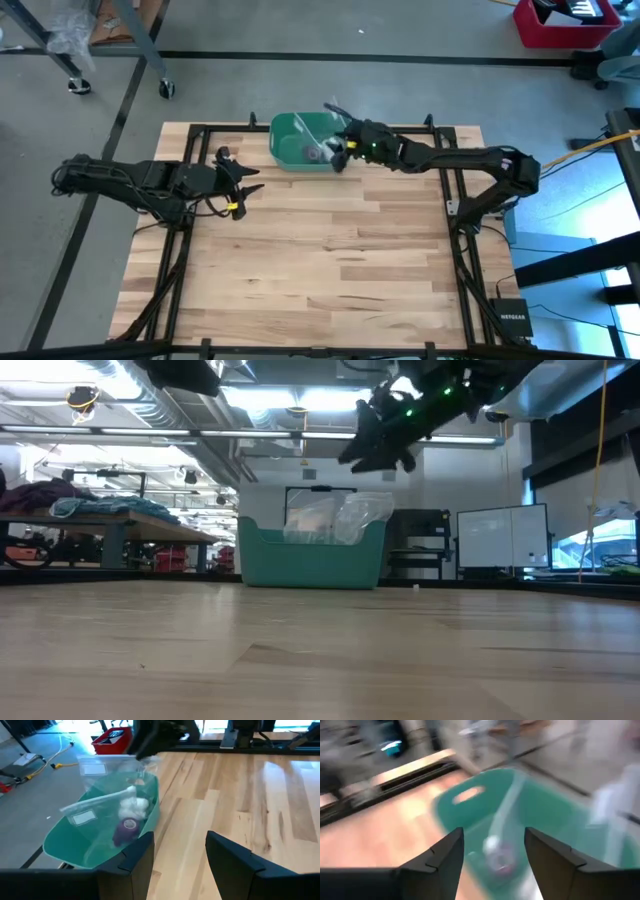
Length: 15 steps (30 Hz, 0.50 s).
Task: Roll bandage
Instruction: Return to Home Position
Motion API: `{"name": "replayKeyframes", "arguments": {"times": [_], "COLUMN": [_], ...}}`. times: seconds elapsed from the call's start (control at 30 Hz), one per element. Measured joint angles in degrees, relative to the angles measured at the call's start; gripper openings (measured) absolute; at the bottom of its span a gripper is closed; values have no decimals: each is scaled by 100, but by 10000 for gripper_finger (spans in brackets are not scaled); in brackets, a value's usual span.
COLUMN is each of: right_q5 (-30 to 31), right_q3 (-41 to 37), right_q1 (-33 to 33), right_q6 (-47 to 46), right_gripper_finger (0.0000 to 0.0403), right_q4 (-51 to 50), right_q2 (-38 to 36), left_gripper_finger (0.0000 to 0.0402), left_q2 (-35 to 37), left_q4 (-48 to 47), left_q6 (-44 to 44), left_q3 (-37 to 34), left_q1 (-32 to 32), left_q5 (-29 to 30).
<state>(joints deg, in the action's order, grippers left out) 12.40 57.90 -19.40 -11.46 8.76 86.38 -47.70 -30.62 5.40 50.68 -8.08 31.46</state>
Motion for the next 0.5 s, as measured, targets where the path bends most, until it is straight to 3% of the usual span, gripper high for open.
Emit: {"name": "replayKeyframes", "arguments": {"times": [0.13, 0.27, 0.5], "right_q5": [-1145, -1286, -1174], "right_q3": [41, -366, -2591], "right_q1": [390, 996, 1614], "right_q6": [290, 540, 42], "right_gripper_finger": [200, 173, 88], "right_q4": [-335, -988, 818], "right_q2": [-603, -1460, -3060], "left_gripper_finger": [168, 156, 62], "left_q2": [62, 323, 1155], "left_q4": [-54, 234, 1830], "left_q6": [14, -16, -102], "left_q3": [-82, -349, -1779], "left_q1": [-243, -543, -701], "left_q5": [-13, -151, -586]}}
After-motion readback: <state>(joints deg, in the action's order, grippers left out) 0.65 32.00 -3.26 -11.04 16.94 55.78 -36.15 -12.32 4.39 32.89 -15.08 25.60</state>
